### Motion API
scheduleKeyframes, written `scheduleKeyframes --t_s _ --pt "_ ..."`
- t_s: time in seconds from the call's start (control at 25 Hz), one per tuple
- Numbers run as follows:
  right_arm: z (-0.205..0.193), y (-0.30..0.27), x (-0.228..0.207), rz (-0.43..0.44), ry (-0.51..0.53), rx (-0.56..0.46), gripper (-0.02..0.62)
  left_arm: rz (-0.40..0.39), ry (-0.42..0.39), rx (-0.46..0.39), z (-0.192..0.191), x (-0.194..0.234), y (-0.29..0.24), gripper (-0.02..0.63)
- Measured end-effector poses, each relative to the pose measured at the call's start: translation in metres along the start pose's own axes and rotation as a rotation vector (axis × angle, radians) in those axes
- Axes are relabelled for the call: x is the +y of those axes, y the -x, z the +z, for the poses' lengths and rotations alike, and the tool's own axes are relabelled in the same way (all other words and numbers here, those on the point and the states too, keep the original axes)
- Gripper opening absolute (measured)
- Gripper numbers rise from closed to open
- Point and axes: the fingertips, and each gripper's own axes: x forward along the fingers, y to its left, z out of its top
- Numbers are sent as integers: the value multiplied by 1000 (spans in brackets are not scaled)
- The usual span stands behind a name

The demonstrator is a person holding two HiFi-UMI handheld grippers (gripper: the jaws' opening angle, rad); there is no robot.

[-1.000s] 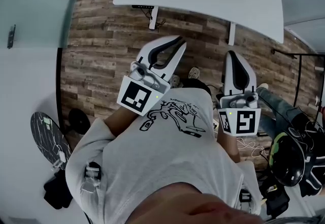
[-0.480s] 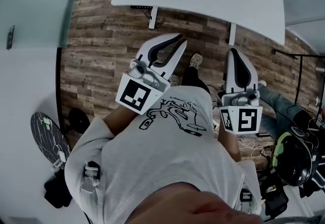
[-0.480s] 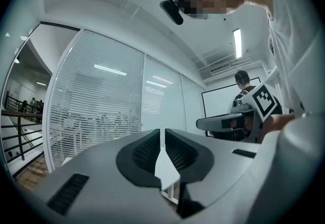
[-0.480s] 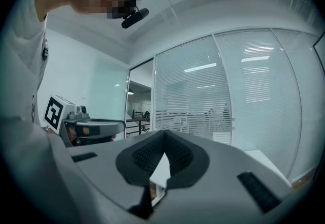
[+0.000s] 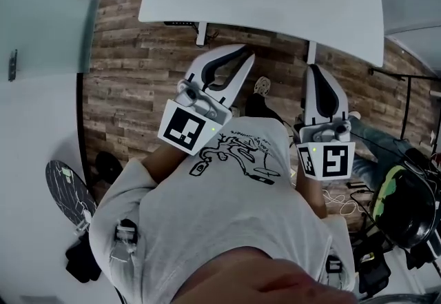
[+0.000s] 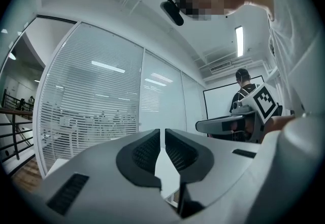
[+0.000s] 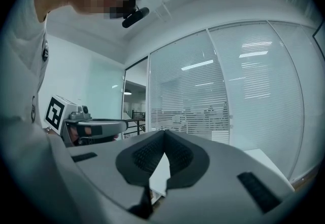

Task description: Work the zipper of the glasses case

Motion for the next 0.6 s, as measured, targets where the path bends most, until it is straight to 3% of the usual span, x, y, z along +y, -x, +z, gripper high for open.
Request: scheduleKeyframes --t_s 0.6 --pt "7 -38 -108 14 -32 10 5 42 22 35 3 15 -106 43"
